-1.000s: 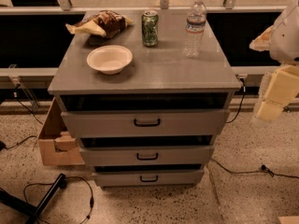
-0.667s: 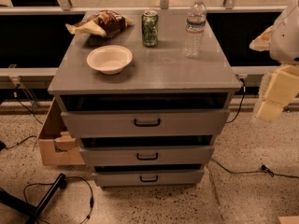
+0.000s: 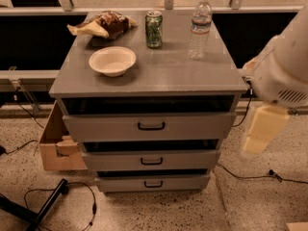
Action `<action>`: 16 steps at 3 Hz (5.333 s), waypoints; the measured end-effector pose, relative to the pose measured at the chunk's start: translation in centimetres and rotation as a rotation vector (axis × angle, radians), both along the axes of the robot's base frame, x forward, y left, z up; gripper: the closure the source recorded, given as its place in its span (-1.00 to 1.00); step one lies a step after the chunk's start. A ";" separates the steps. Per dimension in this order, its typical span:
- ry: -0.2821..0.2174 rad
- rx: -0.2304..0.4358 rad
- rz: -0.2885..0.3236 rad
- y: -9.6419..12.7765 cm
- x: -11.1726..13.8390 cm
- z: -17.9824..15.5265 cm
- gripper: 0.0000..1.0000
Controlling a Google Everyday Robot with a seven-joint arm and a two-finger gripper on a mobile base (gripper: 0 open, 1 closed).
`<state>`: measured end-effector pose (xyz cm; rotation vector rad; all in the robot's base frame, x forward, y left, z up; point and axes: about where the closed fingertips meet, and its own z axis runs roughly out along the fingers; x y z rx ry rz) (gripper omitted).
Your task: Open bottom drawer
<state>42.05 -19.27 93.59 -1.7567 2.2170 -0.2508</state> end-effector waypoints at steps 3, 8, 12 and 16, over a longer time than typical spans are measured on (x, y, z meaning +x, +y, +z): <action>0.065 -0.037 -0.041 5.1 -1.2 -22.7 -1.00; 0.293 0.019 -0.055 5.9 -2.0 -40.0 -1.00; 0.273 -0.064 -0.140 -2.2 5.3 -61.3 -1.00; 0.114 0.005 0.059 3.8 12.0 -69.5 -1.00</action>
Offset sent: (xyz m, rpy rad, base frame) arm -0.0380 0.0446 -0.3064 -0.0789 0.1454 -0.0645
